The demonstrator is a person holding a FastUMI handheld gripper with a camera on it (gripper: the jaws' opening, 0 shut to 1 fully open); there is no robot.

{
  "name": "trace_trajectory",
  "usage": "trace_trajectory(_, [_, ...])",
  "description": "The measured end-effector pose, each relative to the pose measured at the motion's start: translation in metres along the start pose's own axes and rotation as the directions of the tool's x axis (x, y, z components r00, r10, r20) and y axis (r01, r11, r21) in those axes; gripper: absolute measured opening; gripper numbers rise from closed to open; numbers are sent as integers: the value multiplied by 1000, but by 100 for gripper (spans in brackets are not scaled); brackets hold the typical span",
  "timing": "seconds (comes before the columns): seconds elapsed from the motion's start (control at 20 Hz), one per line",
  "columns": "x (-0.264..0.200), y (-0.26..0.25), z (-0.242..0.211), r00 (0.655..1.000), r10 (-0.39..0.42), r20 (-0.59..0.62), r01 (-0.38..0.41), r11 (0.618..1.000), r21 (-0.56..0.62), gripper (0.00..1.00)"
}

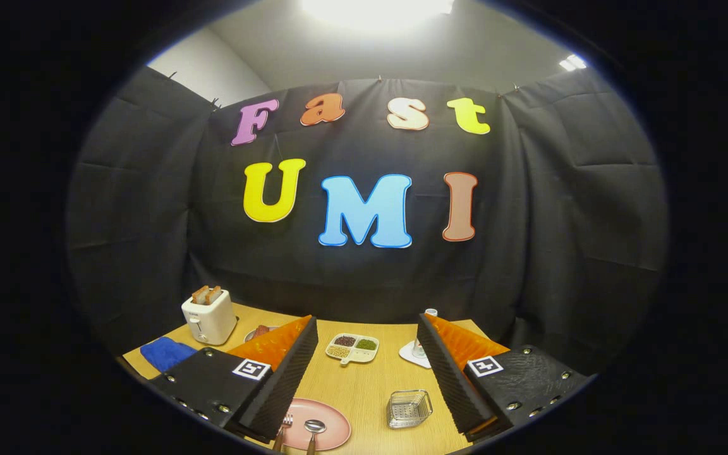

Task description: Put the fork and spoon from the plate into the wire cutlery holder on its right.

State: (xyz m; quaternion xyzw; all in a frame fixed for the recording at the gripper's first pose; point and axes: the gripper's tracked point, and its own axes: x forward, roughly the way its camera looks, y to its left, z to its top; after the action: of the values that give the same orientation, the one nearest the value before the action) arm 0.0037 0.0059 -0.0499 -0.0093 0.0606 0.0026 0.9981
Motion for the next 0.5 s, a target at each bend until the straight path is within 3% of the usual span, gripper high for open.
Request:
trace_trajectory(0.25, [6,13,-71,987,39,-154,-39,999,1,97])
trace_trajectory(0.5, [1,40,-167,913,116,-392,-113,993,32,78])
